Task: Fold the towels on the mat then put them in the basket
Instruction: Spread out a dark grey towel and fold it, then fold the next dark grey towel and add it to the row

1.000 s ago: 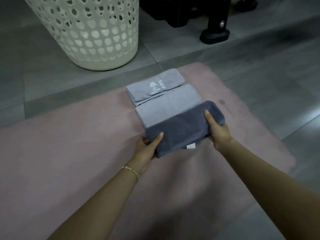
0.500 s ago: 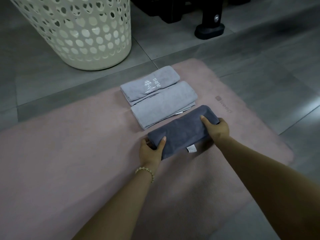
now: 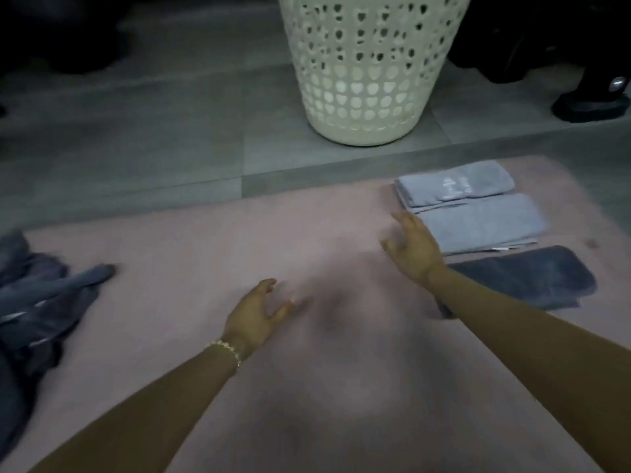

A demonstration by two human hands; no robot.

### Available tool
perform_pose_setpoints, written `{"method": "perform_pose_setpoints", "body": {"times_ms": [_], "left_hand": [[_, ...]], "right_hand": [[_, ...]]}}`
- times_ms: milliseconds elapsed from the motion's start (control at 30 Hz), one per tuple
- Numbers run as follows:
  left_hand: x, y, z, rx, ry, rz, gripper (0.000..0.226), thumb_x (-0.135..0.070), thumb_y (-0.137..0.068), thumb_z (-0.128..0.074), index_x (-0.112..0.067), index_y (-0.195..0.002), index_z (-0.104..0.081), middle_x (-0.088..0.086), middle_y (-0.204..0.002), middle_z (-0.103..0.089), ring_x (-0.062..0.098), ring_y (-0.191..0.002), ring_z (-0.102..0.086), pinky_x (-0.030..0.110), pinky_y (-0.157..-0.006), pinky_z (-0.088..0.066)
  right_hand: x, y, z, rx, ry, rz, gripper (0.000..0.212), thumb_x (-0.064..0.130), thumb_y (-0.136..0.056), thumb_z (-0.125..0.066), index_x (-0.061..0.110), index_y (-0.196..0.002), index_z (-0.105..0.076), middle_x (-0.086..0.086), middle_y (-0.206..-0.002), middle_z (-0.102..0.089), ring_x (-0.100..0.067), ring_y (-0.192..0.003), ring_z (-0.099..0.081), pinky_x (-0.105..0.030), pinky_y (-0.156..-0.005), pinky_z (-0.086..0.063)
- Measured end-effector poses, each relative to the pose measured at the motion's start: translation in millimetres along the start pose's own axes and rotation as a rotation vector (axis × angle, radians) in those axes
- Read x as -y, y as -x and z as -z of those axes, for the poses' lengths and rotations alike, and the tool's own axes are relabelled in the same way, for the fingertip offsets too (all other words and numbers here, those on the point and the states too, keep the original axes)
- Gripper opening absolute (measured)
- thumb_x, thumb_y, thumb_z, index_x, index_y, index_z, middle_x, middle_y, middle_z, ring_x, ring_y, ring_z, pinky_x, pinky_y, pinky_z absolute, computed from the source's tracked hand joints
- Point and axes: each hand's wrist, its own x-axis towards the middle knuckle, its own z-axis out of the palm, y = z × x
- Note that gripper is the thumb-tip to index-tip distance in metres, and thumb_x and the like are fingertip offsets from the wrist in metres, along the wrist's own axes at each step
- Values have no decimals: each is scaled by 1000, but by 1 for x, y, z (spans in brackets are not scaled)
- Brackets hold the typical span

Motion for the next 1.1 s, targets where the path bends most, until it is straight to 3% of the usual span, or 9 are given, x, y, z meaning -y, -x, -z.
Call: {"method": "perform_pose_setpoints", "body": {"times_ms": [133, 233, 333, 467, 567, 667, 733, 867, 1100], "left_hand": [[105, 47, 65, -99, -279, 188, 68, -57, -82, -60, -21, -137, -44, 0, -134, -54, 22, -122, -50, 30, -98, -40], [174, 87, 95, -173, -258, 336, 71, -59, -81, -60, -18, -137, -44, 0, -134, -54, 22, -123, -48, 31, -97, -38], [227, 112, 119, -226, -267, 362, 87, -75, -73, -45, -15, -136, -47, 2, -136, -52, 24, -123, -48, 34, -100, -38], [279, 129, 158, -437, -383, 317, 89, -70, -73, -36, -9, -136, -47, 12, -142, -46, 34, -127, -45, 47, -107, -35], [308, 139, 177, -585, -347, 395, 82, -61, -81, -51, -8, -142, -38, 15, -148, -37, 35, -134, -35, 47, -111, -28], [335, 150, 173, -486, -248, 554, 90, -55, -80, -63, -15, -150, -22, 9, -156, -21, 31, -142, -22, 42, -116, -19], [349, 158, 164, -398, -193, 611, 91, -57, -79, -64, -19, -150, -21, 4, -156, -23, 28, -140, -26, 39, -113, -24], [368, 163, 163, -490, -177, 585, 73, -44, -75, -74, -17, -136, -45, 7, -130, -53, 31, -115, -50, 40, -92, -43], [391, 146, 179, -531, -166, 538, 22, -31, -77, -76, -11, -79, -68, 10, -80, -68, 29, -80, -60, 32, -70, -42]], "right_hand": [[83, 24, -87, 372, 99, 269, 63, 38, -92, -55, 20, -147, -29, -1, -158, -15, -16, -145, -17, -26, -115, -15], [121, 53, -146, 576, 243, 391, 68, 43, -93, -52, 26, -150, -19, 4, -160, -5, -14, -146, -11, -30, -117, -11], [157, 76, -192, 653, 289, 446, 69, 42, -93, -51, 26, -151, -16, 4, -160, -2, -14, -146, -7, -30, -118, -8], [207, 99, -239, 696, 232, 494, 70, 43, -92, -52, 27, -151, -16, 5, -160, -3, -14, -146, -6, -30, -118, -8], [232, 112, -269, 729, 240, 536, 70, 46, -93, -49, 28, -151, -13, 8, -159, -1, -12, -146, -3, -28, -118, -5], [237, 125, -291, 780, 347, 594, 71, 51, -95, -42, 31, -151, -3, 9, -159, 11, -13, -146, 10, -32, -117, 4], [231, 131, -301, 775, 427, 605, 76, 56, -93, -39, 33, -150, 6, 8, -157, 21, -16, -144, 21, -35, -115, 11], [224, 137, -308, 703, 477, 624, 89, 73, -73, -16, 34, -148, 13, 9, -154, 27, -15, -142, 25, -32, -112, 18], [220, 135, -315, 672, 493, 621, 90, 76, -65, -6, 41, -144, 17, 15, -147, 32, -7, -135, 32, -35, -113, 15]]}}
